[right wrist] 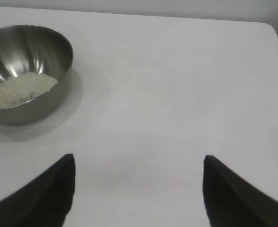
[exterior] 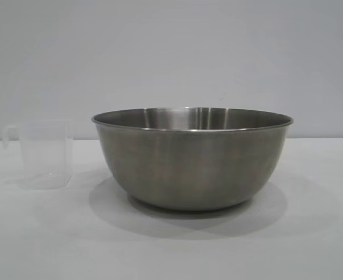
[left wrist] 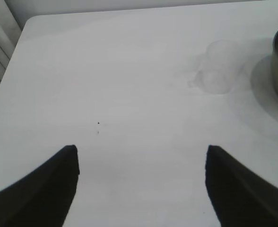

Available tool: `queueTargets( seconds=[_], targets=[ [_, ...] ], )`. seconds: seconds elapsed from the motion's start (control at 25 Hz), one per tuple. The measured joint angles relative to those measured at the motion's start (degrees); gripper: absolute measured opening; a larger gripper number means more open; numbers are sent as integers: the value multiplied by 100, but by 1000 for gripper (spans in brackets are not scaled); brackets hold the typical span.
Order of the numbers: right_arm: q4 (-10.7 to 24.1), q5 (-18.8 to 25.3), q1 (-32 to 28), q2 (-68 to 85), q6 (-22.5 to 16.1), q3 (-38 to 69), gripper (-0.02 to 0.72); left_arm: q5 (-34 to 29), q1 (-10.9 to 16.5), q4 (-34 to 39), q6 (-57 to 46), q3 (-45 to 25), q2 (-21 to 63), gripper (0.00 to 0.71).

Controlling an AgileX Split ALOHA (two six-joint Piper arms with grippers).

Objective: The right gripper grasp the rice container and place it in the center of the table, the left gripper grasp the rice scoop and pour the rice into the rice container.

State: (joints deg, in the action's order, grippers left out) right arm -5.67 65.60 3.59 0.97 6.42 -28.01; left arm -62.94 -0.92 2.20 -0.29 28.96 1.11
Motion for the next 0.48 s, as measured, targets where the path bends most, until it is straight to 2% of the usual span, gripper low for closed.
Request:
queueTargets(
  seconds=[0.48],
  targets=[
    [0, 0, 0, 0, 0, 0, 480, -118, 0, 0, 0, -124, 0, 486]
  ],
)
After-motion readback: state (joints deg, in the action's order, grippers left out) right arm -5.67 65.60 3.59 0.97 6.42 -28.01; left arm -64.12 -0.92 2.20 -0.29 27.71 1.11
